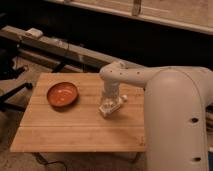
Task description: Place the bottle in the ceramic bowl
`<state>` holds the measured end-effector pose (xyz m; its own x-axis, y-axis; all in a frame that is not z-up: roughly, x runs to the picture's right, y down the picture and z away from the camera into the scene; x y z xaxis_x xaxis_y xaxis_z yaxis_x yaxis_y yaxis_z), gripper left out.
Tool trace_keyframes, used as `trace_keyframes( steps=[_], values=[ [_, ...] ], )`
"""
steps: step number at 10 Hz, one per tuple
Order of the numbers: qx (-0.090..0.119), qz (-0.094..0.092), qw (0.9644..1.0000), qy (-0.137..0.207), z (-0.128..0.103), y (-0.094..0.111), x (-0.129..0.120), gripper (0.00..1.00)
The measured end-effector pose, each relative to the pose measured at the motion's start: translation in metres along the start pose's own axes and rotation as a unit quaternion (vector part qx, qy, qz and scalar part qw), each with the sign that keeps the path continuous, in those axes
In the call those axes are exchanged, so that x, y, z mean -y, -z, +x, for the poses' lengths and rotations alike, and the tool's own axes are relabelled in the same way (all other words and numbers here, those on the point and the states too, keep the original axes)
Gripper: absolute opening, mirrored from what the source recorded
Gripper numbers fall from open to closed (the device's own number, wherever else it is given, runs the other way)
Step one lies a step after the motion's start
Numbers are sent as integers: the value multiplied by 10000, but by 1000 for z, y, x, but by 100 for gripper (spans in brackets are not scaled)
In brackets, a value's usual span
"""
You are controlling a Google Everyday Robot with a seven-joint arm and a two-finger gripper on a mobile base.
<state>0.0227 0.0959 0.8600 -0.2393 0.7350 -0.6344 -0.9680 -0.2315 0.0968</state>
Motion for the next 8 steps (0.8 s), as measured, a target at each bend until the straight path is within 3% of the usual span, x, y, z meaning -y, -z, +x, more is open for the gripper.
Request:
trace_keyframes(
  steps=[8],
  values=[
    [-39,177,9998,-9,-5,-20,2,65]
  ],
)
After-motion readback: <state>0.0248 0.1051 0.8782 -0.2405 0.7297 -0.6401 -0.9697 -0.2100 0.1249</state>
